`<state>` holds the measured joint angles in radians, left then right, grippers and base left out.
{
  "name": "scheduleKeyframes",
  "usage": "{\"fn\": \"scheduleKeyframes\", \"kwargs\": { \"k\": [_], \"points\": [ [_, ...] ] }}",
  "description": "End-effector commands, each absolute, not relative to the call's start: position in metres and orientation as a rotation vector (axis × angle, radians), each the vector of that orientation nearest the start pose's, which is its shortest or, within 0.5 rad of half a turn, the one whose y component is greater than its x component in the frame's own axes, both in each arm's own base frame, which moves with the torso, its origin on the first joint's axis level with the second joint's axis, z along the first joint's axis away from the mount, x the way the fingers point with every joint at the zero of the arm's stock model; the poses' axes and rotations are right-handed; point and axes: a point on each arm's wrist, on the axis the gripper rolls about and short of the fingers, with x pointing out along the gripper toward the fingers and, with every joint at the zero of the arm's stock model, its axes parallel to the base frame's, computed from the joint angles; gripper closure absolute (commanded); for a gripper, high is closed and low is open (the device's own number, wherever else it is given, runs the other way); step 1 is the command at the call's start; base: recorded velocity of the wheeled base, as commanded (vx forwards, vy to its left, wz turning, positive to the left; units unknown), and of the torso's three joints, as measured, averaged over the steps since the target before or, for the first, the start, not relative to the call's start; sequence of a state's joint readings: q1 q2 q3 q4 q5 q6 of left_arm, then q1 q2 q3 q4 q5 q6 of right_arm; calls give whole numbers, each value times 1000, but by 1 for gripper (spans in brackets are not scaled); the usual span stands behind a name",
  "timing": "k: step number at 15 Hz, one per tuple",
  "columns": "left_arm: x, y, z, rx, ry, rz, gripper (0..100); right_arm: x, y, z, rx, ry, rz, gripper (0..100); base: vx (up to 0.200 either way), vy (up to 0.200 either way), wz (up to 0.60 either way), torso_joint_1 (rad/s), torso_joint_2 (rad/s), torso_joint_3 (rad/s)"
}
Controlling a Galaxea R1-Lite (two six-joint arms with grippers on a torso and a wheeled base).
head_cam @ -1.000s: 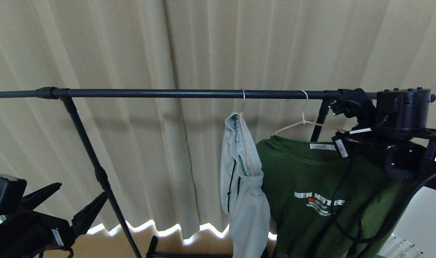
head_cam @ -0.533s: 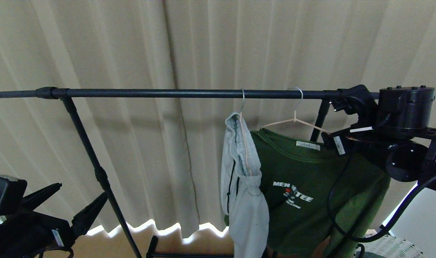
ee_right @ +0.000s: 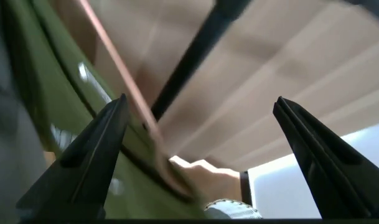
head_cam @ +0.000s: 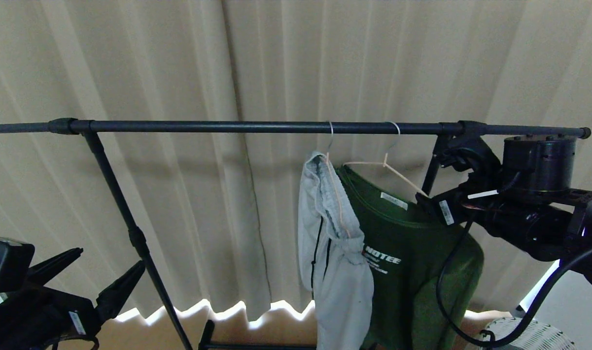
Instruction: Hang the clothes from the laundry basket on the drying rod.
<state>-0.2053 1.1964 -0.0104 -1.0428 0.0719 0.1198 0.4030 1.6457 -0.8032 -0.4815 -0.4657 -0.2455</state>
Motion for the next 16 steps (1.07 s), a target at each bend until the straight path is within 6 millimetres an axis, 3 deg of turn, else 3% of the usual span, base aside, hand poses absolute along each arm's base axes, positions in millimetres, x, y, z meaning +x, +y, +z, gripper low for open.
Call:
{"fn": "scheduleKeyframes", "kwargs": {
  "k": [1,5,7,11,14,16],
  "points": [
    [125,-24,131,139,132,-141,0,269,105,182,-389,338,20,0,0,0,0,0,0,0],
    [124,-24,132,138,129,-138,0,263,108,186,-190,324,287,0,0,0,0,0,0,0],
    [124,-24,133,137,121,-142,0,255,107,189,-112,288,341,0,0,0,0,0,0,0],
    [108,-21,144,122,21,-137,0,225,83,185,-104,223,268,0,0,0,0,0,0,0],
    [83,-15,151,176,-68,-109,0,192,53,194,-91,182,176,0,0,0,0,0,0,0],
    [58,-7,142,211,-28,-34,0,167,37,192,-89,196,92,0,0,0,0,0,0,0]
  ]
}}
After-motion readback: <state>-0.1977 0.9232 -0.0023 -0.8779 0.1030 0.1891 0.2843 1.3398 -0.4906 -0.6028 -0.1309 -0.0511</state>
